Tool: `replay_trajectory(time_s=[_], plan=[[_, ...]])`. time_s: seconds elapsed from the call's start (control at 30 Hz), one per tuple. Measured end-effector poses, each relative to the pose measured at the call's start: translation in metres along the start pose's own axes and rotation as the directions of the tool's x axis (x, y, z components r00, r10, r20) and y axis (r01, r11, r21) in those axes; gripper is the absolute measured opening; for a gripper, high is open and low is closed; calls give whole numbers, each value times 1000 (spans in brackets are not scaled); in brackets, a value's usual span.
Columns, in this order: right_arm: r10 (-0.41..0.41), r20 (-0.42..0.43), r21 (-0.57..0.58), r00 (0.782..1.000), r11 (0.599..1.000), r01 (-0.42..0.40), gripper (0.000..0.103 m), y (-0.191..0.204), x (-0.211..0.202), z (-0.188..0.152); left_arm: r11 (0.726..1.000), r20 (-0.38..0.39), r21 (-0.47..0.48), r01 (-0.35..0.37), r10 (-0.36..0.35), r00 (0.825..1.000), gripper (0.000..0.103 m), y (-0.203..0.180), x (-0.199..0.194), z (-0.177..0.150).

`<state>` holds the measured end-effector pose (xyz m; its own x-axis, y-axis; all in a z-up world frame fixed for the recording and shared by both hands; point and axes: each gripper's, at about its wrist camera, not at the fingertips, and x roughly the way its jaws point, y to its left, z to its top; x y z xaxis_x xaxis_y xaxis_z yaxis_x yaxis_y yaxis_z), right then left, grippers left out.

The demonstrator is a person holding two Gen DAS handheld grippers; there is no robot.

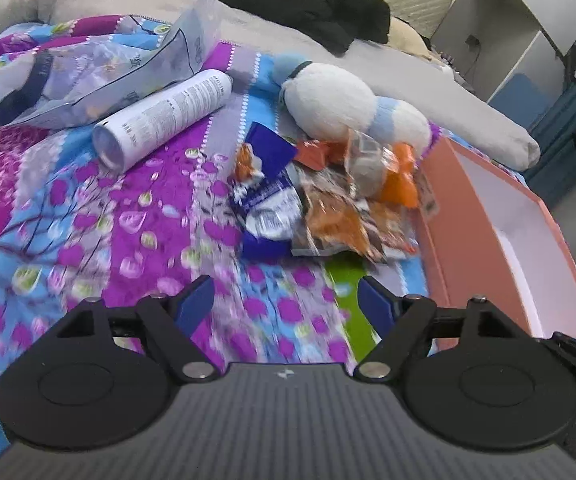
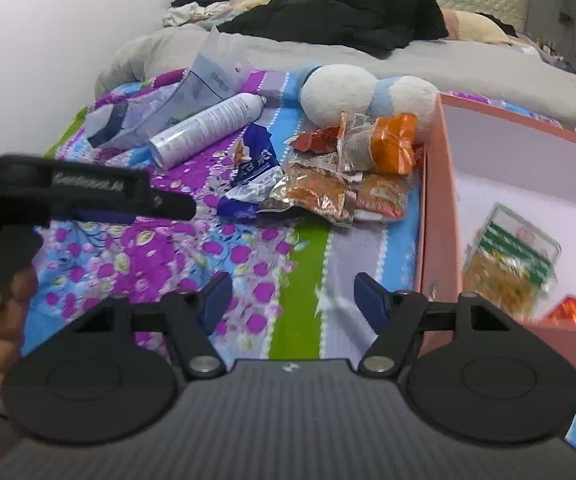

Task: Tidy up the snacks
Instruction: 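Withdraw both grippers from the box back toward the snack pile, then grasp the blue-white bag with left gripper while right grasps the clear shrimp snack bag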

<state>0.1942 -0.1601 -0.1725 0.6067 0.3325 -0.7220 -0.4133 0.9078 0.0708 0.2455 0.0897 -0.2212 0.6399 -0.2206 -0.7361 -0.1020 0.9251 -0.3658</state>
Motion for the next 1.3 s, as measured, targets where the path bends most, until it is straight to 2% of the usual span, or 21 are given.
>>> replay_trajectory(time_s=[0.07, 0.13, 0.2, 0.23, 0.27, 0.3, 0.43, 0.5, 0.53, 0.67, 0.8, 0.83, 0.87, 1.0, 1.17, 1.3], plan=[[-14, -4, -24, 1000, 1000, 14, 54, 0, 15, 7, 1000, -11, -2, 10, -10, 1000, 78, 5, 19, 11], [-34, -12, -58, 999, 998, 33, 51, 0, 34, 14, 1000, -23, -3, 12, -12, 1000, 77, 9, 40, 21], [-52, -27, -84, 998, 995, 49, 50, -2, 55, 21, 1000, -43, -7, 13, -13, 999, 66, 14, 62, 31], [-68, -49, -97, 996, 993, 63, 49, -2, 67, 24, 1000, -57, -9, 16, -16, 998, 65, 15, 71, 34], [-83, -77, -109, 994, 991, 74, 42, -4, 80, 28, 1000, -67, -14, 18, -19, 998, 65, 17, 81, 38], [-89, -89, -113, 992, 991, 79, 41, -5, 90, 30, 1000, -72, -18, 20, -22, 997, 65, 19, 89, 40], [-119, -97, -189, 988, 977, 99, 41, -1, 119, 41, 999, -118, -33, 17, -21, 993, 65, 24, 116, 47], [-134, -100, -244, 986, 964, 107, 41, 4, 129, 45, 999, -143, -42, 27, -33, 989, 57, 26, 124, 49], [-139, -101, -277, 985, 955, 106, 41, 7, 133, 47, 999, -153, -43, 28, -34, 988, 57, 26, 127, 49], [-118, -167, -362, 979, 931, 50, 41, 17, 149, 51, 994, -169, -98, 45, -61, 984, 55, 33, 132, 49], [-114, -171, -398, 979, 917, 37, 40, 20, 155, 53, 989, -184, -141, 47, -73, 980, 48, 34, 133, 51], [-114, -167, -405, 979, 913, 37, 32, 20, 155, 54, 988, -190, -148, 50, -78, 979, 43, 34, 133, 51], [-116, -164, -411, 980, 911, 39, 24, 20, 156, 55, 986, -194, -161, 49, -80, 978, 41, 33, 133, 51], [-85, -192, -379, 978, 926, 6, 10, 14, 153, 62, 982, -203, -188, 28, -67, 977, 38, 30, 131, 53], [-55, -199, -366, 978, 931, -22, 6, 9, 139, 72, 975, -189, -222, 24, -67, 980, 37, 31, 114, 53], [-39, -197, -368, 980, 929, -37, 5, 12, 123, 65, 973, -175, -228, 31, -72, 982, 37, 31, 98, 46]])
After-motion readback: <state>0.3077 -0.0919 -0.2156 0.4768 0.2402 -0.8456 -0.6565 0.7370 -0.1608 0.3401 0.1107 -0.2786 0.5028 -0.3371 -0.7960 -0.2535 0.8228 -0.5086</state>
